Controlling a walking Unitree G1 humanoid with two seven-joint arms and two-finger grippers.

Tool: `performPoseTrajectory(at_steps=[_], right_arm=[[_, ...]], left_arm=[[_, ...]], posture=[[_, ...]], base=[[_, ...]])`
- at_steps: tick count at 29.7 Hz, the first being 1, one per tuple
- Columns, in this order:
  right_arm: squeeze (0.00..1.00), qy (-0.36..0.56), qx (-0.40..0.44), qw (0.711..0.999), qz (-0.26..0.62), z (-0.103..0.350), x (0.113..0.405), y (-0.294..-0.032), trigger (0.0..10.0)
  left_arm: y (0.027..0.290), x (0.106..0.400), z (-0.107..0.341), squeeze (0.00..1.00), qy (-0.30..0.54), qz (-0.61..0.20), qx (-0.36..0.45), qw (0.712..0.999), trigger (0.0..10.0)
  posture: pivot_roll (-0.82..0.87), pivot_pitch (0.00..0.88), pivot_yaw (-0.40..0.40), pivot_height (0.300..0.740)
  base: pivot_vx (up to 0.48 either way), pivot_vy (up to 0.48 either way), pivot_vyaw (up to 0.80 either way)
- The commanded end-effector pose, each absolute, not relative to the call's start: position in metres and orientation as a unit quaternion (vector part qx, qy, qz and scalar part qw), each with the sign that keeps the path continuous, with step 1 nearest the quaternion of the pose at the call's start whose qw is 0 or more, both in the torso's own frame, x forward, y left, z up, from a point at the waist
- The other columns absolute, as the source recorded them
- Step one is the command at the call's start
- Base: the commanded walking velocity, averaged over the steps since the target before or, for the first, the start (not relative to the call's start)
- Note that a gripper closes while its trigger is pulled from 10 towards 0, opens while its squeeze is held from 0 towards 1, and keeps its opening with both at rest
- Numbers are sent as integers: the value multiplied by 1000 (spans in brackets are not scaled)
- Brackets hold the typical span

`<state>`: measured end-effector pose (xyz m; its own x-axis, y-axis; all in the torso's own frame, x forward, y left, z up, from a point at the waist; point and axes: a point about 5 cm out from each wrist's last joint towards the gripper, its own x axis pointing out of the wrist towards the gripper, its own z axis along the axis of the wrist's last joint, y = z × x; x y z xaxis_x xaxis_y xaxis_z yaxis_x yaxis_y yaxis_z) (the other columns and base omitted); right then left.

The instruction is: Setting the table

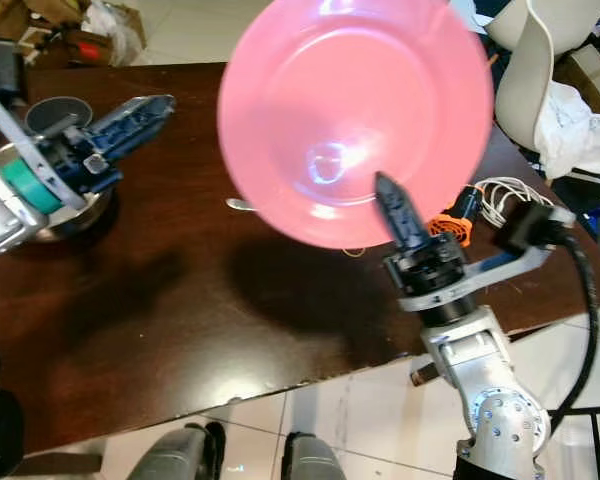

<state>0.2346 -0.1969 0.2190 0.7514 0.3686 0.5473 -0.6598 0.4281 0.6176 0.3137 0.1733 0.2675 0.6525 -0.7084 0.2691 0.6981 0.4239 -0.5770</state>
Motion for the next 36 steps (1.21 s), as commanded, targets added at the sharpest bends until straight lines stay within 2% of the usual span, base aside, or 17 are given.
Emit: performPoseTrajectory(at_steps=[1, 3, 4, 5, 7, 9, 10, 11, 12, 14, 15, 17, 18, 19, 25, 28, 36], right_arm=[[0, -190, 392, 855, 282, 229, 232, -205, 10000], [0, -190, 392, 855, 282, 229, 232, -205, 10000], [0, -192, 367, 871, 265, 230, 233, -207, 10000], [0, -192, 367, 871, 265, 230, 233, -207, 10000], [0, -201, 333, 894, 224, 234, 237, -210, 10000], [0, -201, 333, 894, 224, 234, 237, -210, 10000], [0, -208, 323, 901, 202, 237, 240, -210, 10000], [0, -210, 266, 928, 157, 240, 247, -208, 10000], [0, -210, 266, 928, 157, 240, 247, -208, 10000], [0, -227, 114, 964, 83, 251, 257, -195, 10000], [0, -227, 114, 964, 83, 251, 257, -195, 10000], [0, -232, 59, 966, 96, 255, 259, -181, 10000], [0, -232, 59, 966, 96, 255, 259, -181, 10000], [0, -227, 39, 966, 119, 254, 260, -168, 10000], [0, -206, 34, 968, 142, 241, 264, -152, 10000], [0, -205, 35, 968, 140, 240, 265, -151, 10000], [0, -211, 9, 971, 113, 239, 267, -158, 10000]], left_arm=[[180, 317, 266, 0, -2, -399, -333, 854, 10000], [180, 317, 266, 0, -2, -399, -333, 854, 10000], [178, 320, 265, 0, -6, -390, -315, 865, 10000], [178, 320, 265, 0, -6, -390, -315, 865, 10000], [163, 325, 261, 0, -7, -371, -237, 898, 10000], [163, 325, 261, 0, -7, -371, -237, 898, 10000], [152, 324, 259, 0, -8, -370, -192, 909, 10000], [133, 321, 256, 0, -15, -378, -148, 914, 10000], [133, 321, 256, 0, -15, -378, -148, 914, 10000], [101, 315, 254, 0, -69, -356, -57, 930, 10000], [101, 315, 254, 0, -69, -356, -57, 930, 10000], [97, 318, 258, 0, -121, -298, 3, 947, 10000], [97, 318, 258, 0, -121, -298, 3, 947, 10000], [100, 320, 259, 0, -161, -244, 56, 955, 10000], [131, 327, 242, 0, -144, -146, 70, 976, 10000], [137, 327, 237, 0, -140, -133, 76, 978, 10000], [175, 321, 212, 0, -106, -80, 110, 985, 10000]], posture=[[74, 63, 21, 740], [74, 63, 21, 740], [73, 63, 19, 740], [73, 63, 19, 740], [68, 61, 22, 740], [68, 61, 22, 740], [68, 61, 22, 740], [58, 51, 30, 740], [58, 51, 30, 740], [54, 48, 34, 740], [54, 48, 34, 740], [46, 44, 37, 740], [46, 44, 37, 740], [44, 43, 37, 740], [60, 38, 7, 740], [62, 36, 0, 740], [54, 15, -15, 740]], base=[[0, 0, 0], [0, 0, 0], [0, 0, 0], [0, 0, 0], [0, 0, 0], [0, 0, 0], [0, 0, 0], [0, 0, 0], [0, 0, 0], [0, 0, 0], [0, 0, 0], [0, 0, 0], [0, 0, 0], [0, 0, 0], [0, 0, 0], [0, 0, 0], [0, 0, 0]])
